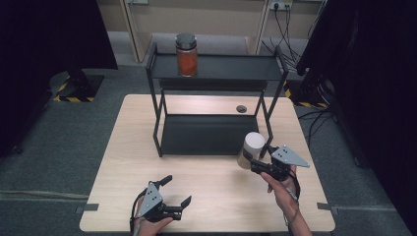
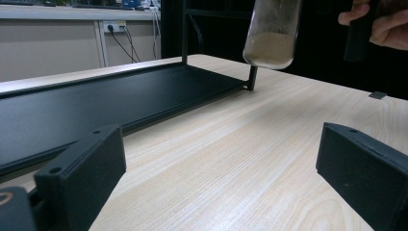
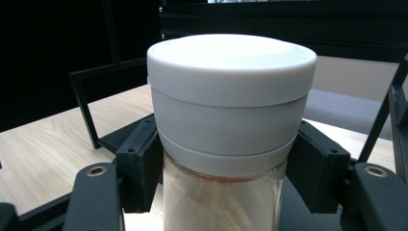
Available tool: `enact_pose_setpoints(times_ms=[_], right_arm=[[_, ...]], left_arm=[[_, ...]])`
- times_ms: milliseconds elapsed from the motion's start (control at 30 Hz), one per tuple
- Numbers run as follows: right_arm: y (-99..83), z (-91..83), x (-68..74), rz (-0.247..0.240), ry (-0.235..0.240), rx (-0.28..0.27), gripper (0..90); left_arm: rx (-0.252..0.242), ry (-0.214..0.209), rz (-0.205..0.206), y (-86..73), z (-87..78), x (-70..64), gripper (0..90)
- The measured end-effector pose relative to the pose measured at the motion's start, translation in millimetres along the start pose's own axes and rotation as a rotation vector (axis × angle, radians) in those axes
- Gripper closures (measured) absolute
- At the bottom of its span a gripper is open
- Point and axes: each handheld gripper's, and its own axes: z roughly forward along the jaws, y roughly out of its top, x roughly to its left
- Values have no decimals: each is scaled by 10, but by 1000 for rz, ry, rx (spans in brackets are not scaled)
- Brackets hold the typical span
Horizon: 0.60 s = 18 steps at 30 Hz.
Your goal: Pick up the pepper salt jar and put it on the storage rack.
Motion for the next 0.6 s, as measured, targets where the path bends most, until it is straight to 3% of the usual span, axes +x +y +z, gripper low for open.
enact_pose_setpoints(times_ms=[600], right_arm=[[321,69,-2,5,49,3,355]], left_arm=[[0,1,1,2,-5,2,26]])
